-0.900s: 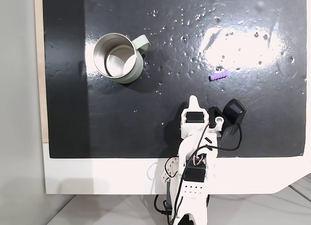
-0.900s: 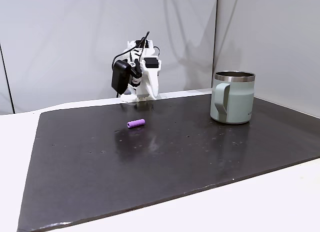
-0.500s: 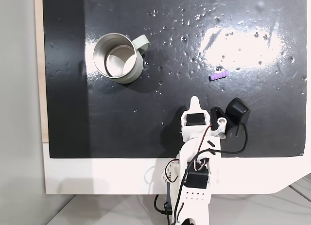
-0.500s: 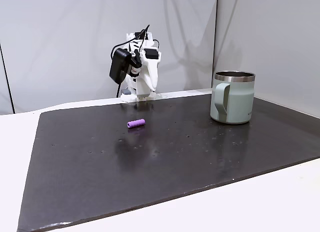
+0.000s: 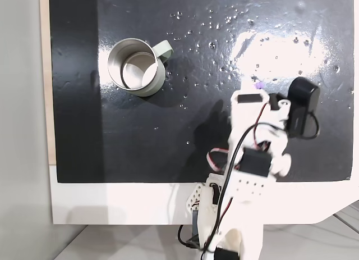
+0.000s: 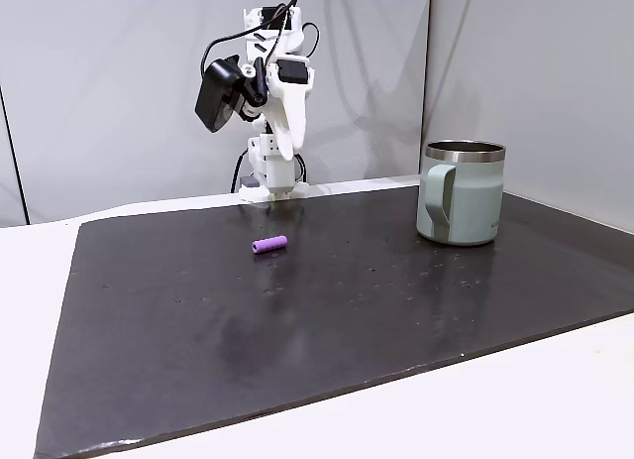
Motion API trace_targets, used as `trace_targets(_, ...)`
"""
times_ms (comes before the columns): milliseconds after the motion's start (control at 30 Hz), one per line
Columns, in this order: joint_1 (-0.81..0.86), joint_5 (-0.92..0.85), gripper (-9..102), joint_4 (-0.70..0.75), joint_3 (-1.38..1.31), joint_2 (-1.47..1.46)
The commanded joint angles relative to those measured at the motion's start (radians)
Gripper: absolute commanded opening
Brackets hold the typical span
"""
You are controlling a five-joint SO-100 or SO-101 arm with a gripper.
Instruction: Grasp a pengrip and put it in the cup.
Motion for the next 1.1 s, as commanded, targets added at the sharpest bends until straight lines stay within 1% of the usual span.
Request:
trace_targets(0, 0.041, -0.040, 25, 0.041, -0.204, -0.147)
trace_targets(67, 0.058, -0.067, 28, 0.072, -0.262, -0.239)
trace_targets(167, 0.083, -0.084, 29, 0.087, -0.305, -0.336)
trace_targets(533, 0.089, -0.120, 29, 0.025, -0.301, -0.575)
trace_targets(767, 0.103, -0.144, 28, -0.046, -0.256, -0.630)
trace_targets(1067, 0.115, -0.146, 27, -0.074, -0.255, -0.703)
